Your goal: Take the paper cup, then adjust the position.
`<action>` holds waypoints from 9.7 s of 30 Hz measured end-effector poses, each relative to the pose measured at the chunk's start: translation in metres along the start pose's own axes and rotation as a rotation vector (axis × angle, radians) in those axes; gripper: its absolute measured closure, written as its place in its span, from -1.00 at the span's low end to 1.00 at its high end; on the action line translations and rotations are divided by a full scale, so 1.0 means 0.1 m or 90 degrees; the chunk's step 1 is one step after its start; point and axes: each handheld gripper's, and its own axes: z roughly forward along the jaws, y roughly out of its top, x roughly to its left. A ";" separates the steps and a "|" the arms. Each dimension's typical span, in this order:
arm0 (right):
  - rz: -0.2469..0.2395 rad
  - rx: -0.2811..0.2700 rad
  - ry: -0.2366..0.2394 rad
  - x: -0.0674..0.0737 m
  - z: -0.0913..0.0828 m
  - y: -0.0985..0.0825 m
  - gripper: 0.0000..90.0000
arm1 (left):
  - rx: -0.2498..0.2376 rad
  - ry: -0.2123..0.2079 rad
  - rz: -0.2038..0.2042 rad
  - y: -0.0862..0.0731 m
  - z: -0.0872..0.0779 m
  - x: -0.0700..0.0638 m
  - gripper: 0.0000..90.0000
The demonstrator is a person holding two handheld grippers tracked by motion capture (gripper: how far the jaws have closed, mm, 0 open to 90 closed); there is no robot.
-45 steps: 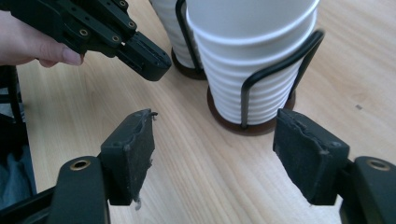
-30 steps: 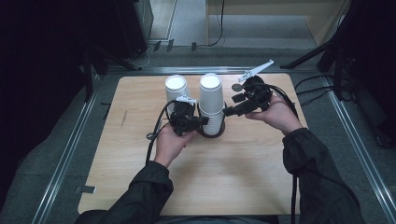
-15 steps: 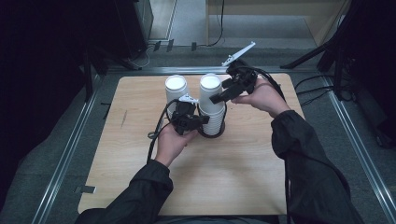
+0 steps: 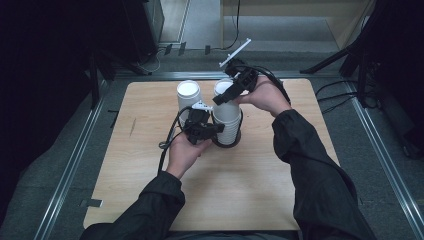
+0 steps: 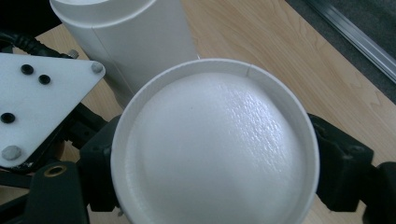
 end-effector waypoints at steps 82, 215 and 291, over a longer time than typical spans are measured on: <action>-0.037 -0.040 0.035 0.60 -0.78 -1.27 -0.45 | 0.022 -0.088 0.044 -0.16 -0.21 -0.03 0.41; -0.111 -0.066 0.209 0.72 0.33 -1.76 -0.65 | 0.309 -0.254 0.357 -0.54 -0.01 -0.21 -0.47; -0.042 -0.193 0.219 0.65 -0.05 -1.72 -0.66 | 0.084 -0.288 0.248 -0.52 -0.26 0.03 -0.60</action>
